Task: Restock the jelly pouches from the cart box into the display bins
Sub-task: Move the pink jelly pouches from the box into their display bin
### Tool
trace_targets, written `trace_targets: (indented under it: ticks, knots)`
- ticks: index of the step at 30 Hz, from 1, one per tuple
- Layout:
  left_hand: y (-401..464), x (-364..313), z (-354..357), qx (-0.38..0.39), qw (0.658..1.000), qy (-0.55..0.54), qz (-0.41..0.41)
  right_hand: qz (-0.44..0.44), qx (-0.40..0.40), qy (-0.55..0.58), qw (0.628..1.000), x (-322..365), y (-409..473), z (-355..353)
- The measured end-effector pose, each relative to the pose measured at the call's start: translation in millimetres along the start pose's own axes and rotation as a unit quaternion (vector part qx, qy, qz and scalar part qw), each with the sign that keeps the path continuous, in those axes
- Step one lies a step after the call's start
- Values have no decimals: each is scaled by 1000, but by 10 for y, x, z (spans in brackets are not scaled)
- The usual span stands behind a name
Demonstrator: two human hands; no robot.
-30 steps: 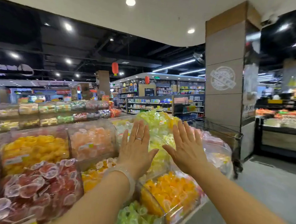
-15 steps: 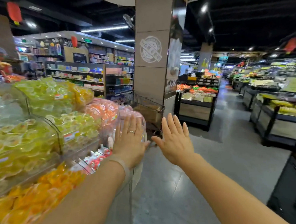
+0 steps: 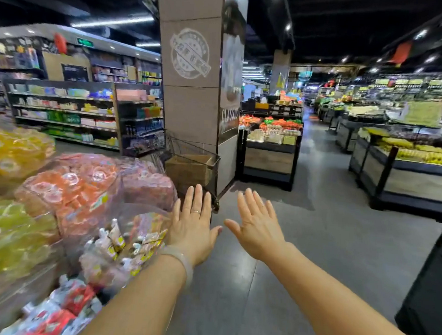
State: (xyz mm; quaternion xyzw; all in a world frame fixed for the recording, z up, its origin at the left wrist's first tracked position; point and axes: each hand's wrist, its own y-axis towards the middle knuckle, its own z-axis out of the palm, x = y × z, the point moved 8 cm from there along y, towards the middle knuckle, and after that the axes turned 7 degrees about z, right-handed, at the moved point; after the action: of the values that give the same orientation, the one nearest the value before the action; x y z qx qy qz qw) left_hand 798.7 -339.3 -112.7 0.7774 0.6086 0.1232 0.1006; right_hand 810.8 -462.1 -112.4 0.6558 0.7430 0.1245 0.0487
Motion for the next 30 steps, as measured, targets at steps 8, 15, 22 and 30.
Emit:
trace_targets:
  ticks: [8, 15, 22, 30]
  knots:
    - [1814, 31, 766, 11, 1000, -4, 24, 30, 10, 6, 999, -817, 1715, 560]
    - [3678, 48, 1481, 15, 1000, -3, 9, 0, 24, 1, 1000, -1425, 3578, 1133]
    - [5400, 328, 1939, 13, 999, -7, -28, -35, 26, 22, 999, -1806, 5453, 1408]
    - [7218, 924, 2838, 12, 997, -4, -77, -68, 31, 39, 996, -2005, 7385, 2128]
